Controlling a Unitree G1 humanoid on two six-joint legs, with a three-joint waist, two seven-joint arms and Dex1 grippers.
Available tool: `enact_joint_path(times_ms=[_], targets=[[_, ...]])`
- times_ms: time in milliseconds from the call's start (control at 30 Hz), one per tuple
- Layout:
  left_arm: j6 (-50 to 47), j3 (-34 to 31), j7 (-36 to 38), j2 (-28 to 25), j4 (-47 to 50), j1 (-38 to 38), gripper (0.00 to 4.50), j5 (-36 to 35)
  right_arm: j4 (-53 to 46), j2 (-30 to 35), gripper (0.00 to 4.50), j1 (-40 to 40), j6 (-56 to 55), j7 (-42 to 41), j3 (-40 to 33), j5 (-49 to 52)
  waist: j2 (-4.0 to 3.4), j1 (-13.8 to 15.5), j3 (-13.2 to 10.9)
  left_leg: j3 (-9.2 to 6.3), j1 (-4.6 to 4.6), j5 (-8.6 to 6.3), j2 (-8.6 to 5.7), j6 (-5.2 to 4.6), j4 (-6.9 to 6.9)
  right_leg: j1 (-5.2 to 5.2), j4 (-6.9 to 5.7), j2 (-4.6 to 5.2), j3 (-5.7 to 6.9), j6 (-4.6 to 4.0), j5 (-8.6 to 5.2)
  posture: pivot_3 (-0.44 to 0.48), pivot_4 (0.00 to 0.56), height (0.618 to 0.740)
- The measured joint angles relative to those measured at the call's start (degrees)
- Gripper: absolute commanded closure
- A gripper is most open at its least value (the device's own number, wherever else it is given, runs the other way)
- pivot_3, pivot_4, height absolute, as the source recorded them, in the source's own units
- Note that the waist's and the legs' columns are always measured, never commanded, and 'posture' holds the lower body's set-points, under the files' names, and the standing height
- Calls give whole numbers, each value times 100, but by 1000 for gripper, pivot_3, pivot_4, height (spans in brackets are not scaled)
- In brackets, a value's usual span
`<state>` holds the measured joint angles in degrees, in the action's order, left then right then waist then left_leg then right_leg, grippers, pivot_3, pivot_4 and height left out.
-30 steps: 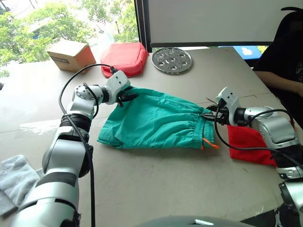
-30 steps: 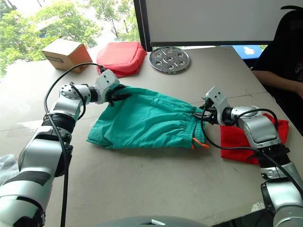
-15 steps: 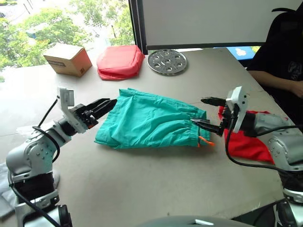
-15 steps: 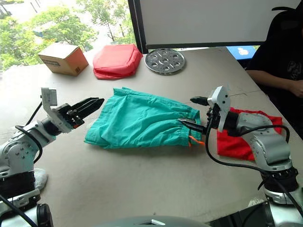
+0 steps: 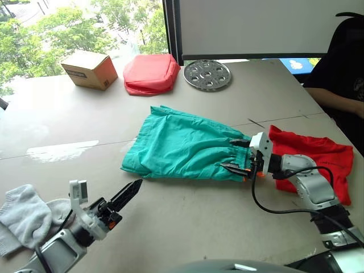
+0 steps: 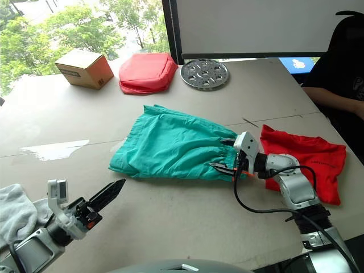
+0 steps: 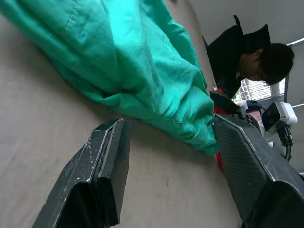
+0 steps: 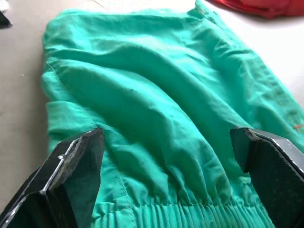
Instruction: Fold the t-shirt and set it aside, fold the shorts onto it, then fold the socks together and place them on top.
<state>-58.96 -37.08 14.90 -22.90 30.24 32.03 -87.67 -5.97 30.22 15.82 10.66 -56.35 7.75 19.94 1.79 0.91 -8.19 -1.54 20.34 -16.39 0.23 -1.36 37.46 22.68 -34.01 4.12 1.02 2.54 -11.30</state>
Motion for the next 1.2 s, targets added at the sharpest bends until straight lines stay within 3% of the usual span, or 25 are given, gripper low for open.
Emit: enact_joint_path(times_ms=[267,533,600,767,1000,1200], targets=[[791,871,-2045,305,-179,-764,1479,-426,-1505,560,32,-599,128,-499,-136,530,-10,14,22,-2,1,1,-4,0,-2,-3,-1,-7,4,-25,15,0,150,740],[1329,1245,-2919,438,-424,-1474,1479,-395,-1832,694,32,-882,209,-424,-207,601,-11,15,39,8,-9,1,-6,0,-1,-8,-1,-7,-2,-25,14,0,150,740],[1349,1281,-2998,402,-407,-1481,1479,-391,-1866,726,32,-943,232,-380,-238,603,-16,14,55,9,-11,1,-6,0,-3,-8,-1,-7,-2,-25,14,0,150,740],[1432,1234,-2592,90,-167,-1136,31,-382,-1892,756,0,-1032,231,-313,-373,605,-16,-37,61,23,-17,0,3,0,-14,-6,0,-17,-11,-24,12,0,150,740],[1734,772,-2409,-61,-214,-744,31,-233,-1891,646,0,-977,220,-260,-354,588,-19,-63,58,37,-32,0,14,0,-33,-1,5,-25,-24,-15,2,0,150,740],[1950,848,-2595,-42,-294,-1081,31,179,-1866,543,0,-836,181,-231,-317,537,-27,-14,53,41,-34,0,13,1,-30,-2,4,-22,-25,-7,-2,0,150,740]])
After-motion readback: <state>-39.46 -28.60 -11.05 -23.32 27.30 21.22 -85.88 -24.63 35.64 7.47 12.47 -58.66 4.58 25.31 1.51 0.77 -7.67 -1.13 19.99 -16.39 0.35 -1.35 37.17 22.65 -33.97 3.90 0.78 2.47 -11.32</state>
